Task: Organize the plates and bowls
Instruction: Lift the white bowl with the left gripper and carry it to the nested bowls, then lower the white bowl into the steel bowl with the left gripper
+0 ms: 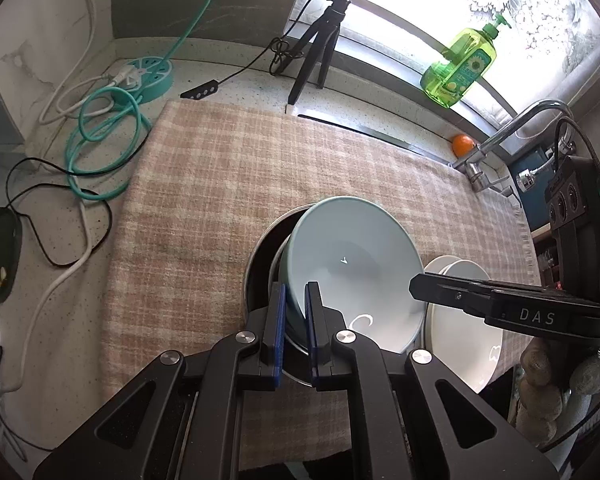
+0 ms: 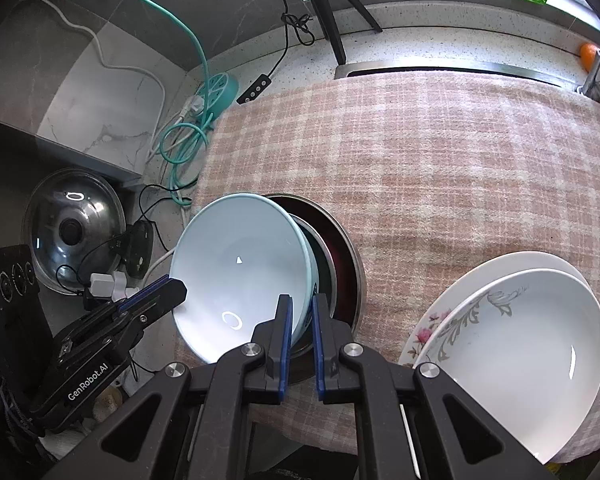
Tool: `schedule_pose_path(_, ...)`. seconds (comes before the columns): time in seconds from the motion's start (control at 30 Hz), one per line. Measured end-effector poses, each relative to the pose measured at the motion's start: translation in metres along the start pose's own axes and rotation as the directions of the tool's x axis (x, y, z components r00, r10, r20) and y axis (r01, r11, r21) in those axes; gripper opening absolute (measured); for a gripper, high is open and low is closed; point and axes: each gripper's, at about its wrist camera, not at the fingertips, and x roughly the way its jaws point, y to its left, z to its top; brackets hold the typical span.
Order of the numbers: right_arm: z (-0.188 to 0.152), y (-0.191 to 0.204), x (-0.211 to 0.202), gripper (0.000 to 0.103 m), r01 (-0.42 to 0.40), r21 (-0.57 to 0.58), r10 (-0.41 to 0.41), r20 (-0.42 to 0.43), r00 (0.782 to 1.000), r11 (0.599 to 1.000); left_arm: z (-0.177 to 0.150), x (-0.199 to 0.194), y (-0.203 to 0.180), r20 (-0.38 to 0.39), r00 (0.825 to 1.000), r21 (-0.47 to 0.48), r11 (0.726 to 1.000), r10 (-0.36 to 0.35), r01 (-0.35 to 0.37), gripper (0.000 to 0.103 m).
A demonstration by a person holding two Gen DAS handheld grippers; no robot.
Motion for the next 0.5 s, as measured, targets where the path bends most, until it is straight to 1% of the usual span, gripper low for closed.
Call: schedule_pose_path(0.5,-0.004,-0.004,0.012,0.009,0.020,0.000,-0.020,-0.015,1.000,1.000,-0.005,0.011,0.002,-0.024,1.000,0.006,1.000,0.016,-0.016,0.008)
